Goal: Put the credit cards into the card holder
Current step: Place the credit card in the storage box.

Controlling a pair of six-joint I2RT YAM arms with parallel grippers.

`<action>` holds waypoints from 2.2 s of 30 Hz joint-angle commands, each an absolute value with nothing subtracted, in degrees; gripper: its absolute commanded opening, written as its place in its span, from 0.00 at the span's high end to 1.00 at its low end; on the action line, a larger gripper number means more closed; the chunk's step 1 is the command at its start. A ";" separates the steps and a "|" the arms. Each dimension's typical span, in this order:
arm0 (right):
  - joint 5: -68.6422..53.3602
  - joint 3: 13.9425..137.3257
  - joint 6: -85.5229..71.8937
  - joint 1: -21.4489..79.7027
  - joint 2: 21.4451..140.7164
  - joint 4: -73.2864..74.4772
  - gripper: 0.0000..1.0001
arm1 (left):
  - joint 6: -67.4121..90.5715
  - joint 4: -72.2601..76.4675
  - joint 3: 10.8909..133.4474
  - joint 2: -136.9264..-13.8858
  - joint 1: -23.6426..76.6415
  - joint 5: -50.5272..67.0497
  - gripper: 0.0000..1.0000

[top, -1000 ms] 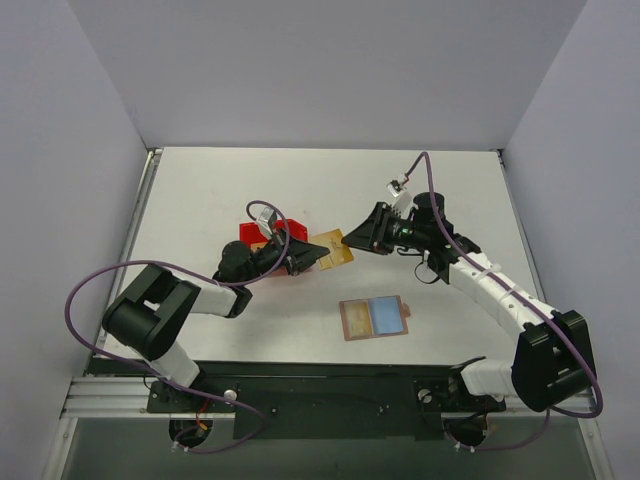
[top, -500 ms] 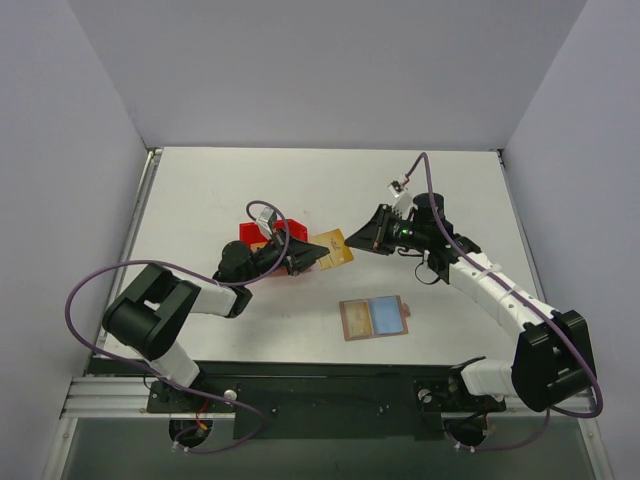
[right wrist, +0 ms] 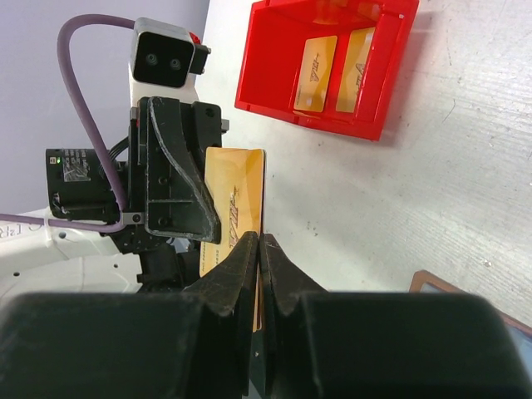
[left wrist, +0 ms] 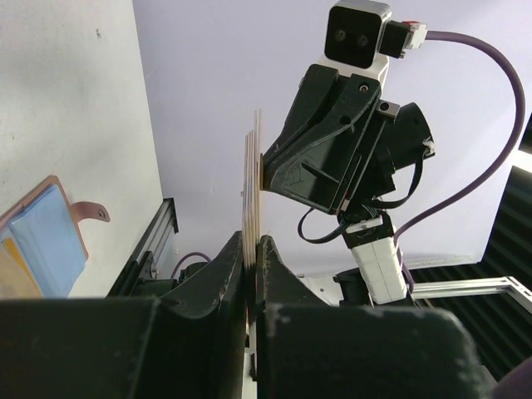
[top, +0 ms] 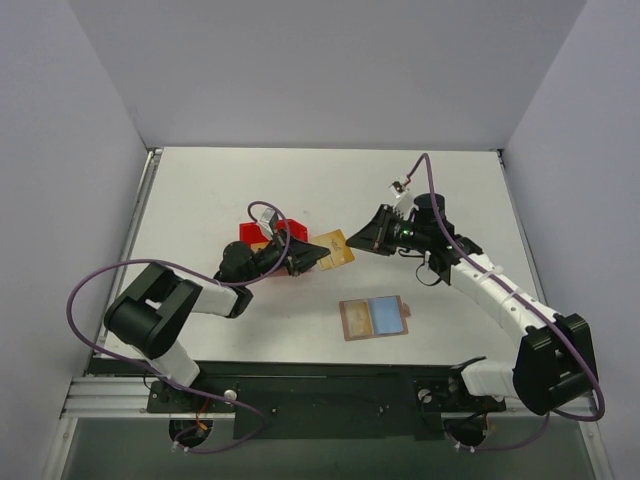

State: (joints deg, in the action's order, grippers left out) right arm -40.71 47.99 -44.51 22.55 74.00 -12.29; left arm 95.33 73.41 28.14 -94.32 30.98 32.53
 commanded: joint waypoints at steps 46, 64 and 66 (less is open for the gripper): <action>-42.09 46.93 -44.21 22.06 69.78 -14.23 1.00 | 95.62 88.07 30.32 -94.92 31.55 33.75 0.83; -46.58 46.41 -46.05 22.24 70.49 -19.25 0.97 | 95.54 87.98 30.32 -95.27 31.64 33.84 0.85; -47.02 46.58 -46.23 22.24 70.84 -19.51 0.97 | 95.62 87.89 30.50 -95.19 31.64 33.84 0.85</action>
